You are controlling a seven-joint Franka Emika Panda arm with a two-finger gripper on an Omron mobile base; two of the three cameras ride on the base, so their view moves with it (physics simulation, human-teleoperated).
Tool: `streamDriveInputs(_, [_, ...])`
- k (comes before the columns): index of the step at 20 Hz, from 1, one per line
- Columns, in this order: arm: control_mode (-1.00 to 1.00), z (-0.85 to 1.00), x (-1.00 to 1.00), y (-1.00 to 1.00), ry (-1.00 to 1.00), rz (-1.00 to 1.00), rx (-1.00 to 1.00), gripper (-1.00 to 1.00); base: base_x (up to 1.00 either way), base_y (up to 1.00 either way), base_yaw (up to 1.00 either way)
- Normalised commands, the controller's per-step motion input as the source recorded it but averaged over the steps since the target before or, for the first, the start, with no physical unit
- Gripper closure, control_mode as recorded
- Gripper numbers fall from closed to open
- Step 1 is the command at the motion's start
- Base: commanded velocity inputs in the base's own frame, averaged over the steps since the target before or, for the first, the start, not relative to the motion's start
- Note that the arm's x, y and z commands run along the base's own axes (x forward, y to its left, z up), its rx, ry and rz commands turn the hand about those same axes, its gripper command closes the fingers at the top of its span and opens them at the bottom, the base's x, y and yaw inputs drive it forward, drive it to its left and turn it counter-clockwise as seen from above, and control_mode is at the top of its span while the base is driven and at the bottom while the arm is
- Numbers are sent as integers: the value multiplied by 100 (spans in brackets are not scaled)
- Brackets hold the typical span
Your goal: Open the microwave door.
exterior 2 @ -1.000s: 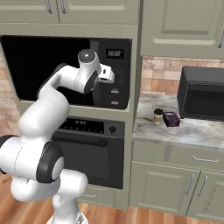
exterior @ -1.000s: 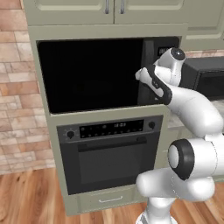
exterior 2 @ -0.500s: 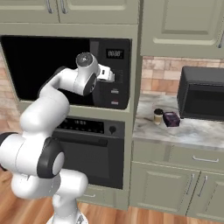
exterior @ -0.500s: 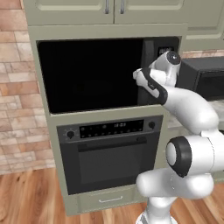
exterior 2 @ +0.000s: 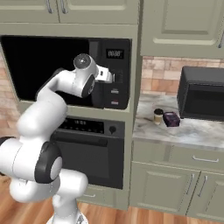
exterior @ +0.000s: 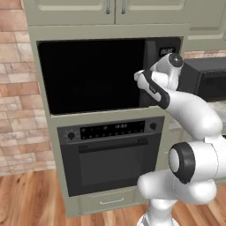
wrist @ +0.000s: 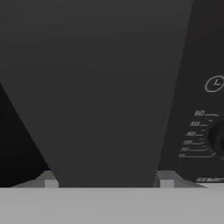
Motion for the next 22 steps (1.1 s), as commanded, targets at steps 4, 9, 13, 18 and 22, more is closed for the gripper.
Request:
streamDriveInputs(4, [-100, 29, -100, 3, -21, 3, 0, 100, 0, 0, 0])
streamDriveInputs(9, [-100, 65, -100, 22, -20, 0, 0, 100, 0, 0, 0])
streamDriveInputs(13, [-100, 87, -100, 33, -14, 0, 0, 100, 0, 0, 0])
streamDriveInputs(18, [-100, 99, -100, 46, -3, 0, 0, 100, 0, 0, 0])
streamDriveInputs(22, [-100, 100, -90, 61, 0, -1, -1, 100, 0, 0, 0])
